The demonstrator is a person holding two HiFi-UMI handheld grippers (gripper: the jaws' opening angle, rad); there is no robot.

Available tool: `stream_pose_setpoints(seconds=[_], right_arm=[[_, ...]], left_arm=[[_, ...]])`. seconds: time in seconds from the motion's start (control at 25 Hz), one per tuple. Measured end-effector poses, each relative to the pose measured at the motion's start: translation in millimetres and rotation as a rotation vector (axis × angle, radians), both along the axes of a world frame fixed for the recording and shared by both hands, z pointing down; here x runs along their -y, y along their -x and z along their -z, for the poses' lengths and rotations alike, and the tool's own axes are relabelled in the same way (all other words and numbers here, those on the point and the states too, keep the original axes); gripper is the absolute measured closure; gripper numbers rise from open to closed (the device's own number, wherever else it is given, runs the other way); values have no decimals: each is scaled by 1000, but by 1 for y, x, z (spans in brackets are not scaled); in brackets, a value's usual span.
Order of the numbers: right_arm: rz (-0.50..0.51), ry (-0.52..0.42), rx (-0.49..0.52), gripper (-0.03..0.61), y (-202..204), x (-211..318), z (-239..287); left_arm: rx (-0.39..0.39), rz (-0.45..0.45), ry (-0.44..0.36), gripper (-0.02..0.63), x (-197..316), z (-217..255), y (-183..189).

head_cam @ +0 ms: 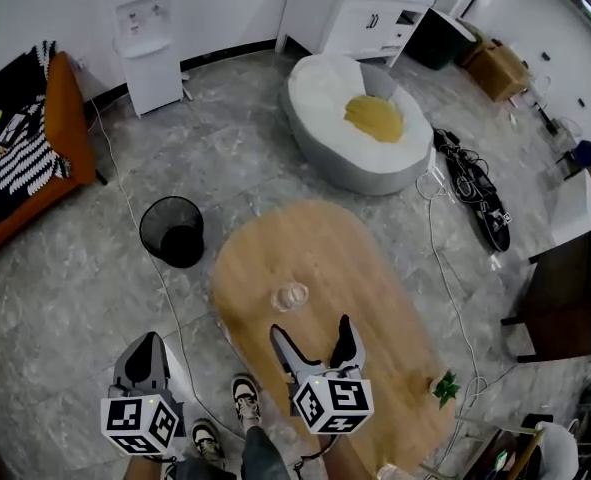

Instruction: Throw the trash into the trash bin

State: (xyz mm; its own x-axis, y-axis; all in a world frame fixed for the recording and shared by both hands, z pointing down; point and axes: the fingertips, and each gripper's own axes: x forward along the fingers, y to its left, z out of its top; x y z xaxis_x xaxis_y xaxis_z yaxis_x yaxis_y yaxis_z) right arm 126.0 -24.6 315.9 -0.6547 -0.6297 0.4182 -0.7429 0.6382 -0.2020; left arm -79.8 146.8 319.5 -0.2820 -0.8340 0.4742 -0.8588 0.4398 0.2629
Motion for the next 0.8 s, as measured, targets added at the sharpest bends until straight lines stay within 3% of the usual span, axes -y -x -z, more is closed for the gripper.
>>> stream_pose_setpoints(seconds=[0.4, 0.8], right_arm=[[14, 61, -79, 14, 3, 22, -110], [52, 98, -134, 26, 24, 33, -164]], left_arm=[[-45, 13, 70, 623, -7, -90, -6], [-68, 70, 98, 623, -4, -120, 13]])
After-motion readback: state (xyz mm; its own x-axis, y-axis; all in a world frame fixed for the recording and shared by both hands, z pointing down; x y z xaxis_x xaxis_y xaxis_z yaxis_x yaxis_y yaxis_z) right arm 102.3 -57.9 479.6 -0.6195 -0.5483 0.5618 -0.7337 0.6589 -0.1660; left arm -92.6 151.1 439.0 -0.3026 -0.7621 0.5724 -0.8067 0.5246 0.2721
